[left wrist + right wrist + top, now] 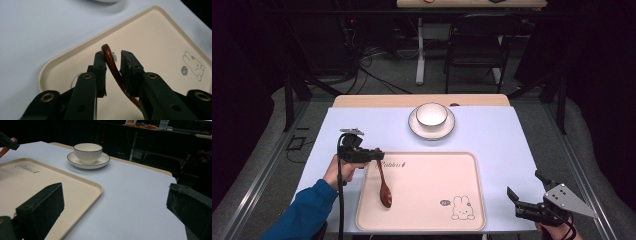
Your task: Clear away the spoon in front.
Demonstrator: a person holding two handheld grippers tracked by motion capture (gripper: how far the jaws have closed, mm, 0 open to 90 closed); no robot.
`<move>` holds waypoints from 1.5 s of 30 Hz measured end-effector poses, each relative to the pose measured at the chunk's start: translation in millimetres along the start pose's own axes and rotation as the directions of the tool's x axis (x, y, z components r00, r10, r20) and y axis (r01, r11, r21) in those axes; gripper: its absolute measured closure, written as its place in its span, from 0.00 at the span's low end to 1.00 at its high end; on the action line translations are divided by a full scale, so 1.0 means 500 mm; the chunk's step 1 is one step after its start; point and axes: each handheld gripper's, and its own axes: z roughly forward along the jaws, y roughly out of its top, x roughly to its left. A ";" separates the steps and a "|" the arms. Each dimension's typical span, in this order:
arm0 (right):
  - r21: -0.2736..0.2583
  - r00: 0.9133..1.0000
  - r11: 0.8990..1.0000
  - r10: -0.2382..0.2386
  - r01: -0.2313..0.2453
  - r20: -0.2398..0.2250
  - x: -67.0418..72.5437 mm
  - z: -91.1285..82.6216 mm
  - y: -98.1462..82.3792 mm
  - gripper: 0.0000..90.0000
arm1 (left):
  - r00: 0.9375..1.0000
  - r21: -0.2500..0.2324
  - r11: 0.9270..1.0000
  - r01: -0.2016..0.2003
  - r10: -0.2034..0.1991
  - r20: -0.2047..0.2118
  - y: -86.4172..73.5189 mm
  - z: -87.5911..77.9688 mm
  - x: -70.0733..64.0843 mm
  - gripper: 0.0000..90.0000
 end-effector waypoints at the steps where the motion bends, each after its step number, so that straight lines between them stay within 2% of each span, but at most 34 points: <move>1: 0.000 1.000 1.000 0.000 0.000 0.000 0.000 0.000 0.000 0.01 | 1.000 0.009 1.000 -0.001 0.001 -0.010 -0.003 0.003 -0.001 0.83; 4: 0.000 1.000 1.000 0.001 -0.001 -0.001 0.000 0.000 0.000 0.01 | 1.000 0.036 0.999 0.008 -0.007 -0.019 -0.014 0.014 -0.001 0.82; 15: -0.001 1.000 1.000 0.000 0.000 -0.001 0.000 -0.001 0.000 0.01 | 0.998 0.073 0.997 0.025 -0.020 -0.067 -0.026 0.036 0.002 0.78; 18: -0.003 1.000 1.000 -0.001 0.001 -0.002 0.000 -0.001 0.000 0.01 | 0.996 0.075 0.997 0.016 -0.009 -0.087 -0.028 0.039 -0.001 0.78; 25: -0.002 1.000 1.000 -0.002 0.002 -0.003 0.001 -0.001 0.000 0.01 | 0.991 0.112 0.993 -0.025 0.039 -0.126 -0.032 0.051 -0.009 0.77; 29: -0.002 1.000 1.000 -0.004 0.004 -0.004 0.001 -0.001 0.000 0.01 | 0.989 0.129 0.991 -0.043 0.061 -0.136 -0.034 0.055 -0.011 0.73; 31: -0.003 1.000 1.000 -0.001 0.001 -0.003 0.001 -0.001 0.000 0.01 | 0.989 0.128 0.991 -0.046 0.063 -0.135 -0.034 0.055 -0.011 0.66; 34: -0.003 1.000 1.000 -0.003 0.003 -0.004 0.001 -0.001 0.000 0.01 | 0.986 0.130 0.990 -0.056 0.076 -0.149 -0.034 0.054 -0.012 0.62; 37: -0.004 1.000 1.000 -0.004 0.004 -0.004 0.000 -0.001 0.000 0.01 | 0.983 0.136 0.988 -0.065 0.087 -0.163 -0.032 0.053 -0.014 0.50; 39: -0.003 1.000 1.000 -0.002 0.002 -0.004 0.000 -0.001 0.000 0.01 | 0.983 0.140 0.988 -0.070 0.091 -0.156 -0.032 0.055 -0.015 0.47; 40: -0.004 1.000 1.000 -0.004 0.004 -0.004 0.000 -0.001 0.000 0.01 | 0.976 0.153 0.984 -0.094 0.121 -0.179 -0.031 0.056 -0.018 0.39; 42: -0.004 1.000 1.000 -0.003 0.003 -0.005 0.001 -0.001 0.000 0.01 | 0.975 0.151 0.983 -0.102 0.129 -0.182 -0.031 0.057 -0.020 0.37; 43: -0.004 1.000 1.000 -0.002 0.002 -0.004 0.000 -0.001 0.000 0.01 | 0.972 0.147 0.983 -0.108 0.135 -0.191 -0.031 0.056 -0.021 0.32; 45: -0.003 1.000 1.000 -0.002 0.002 -0.005 0.000 -0.001 0.000 0.01 | 0.967 0.138 0.983 -0.118 0.146 -0.208 -0.030 0.053 -0.025 0.31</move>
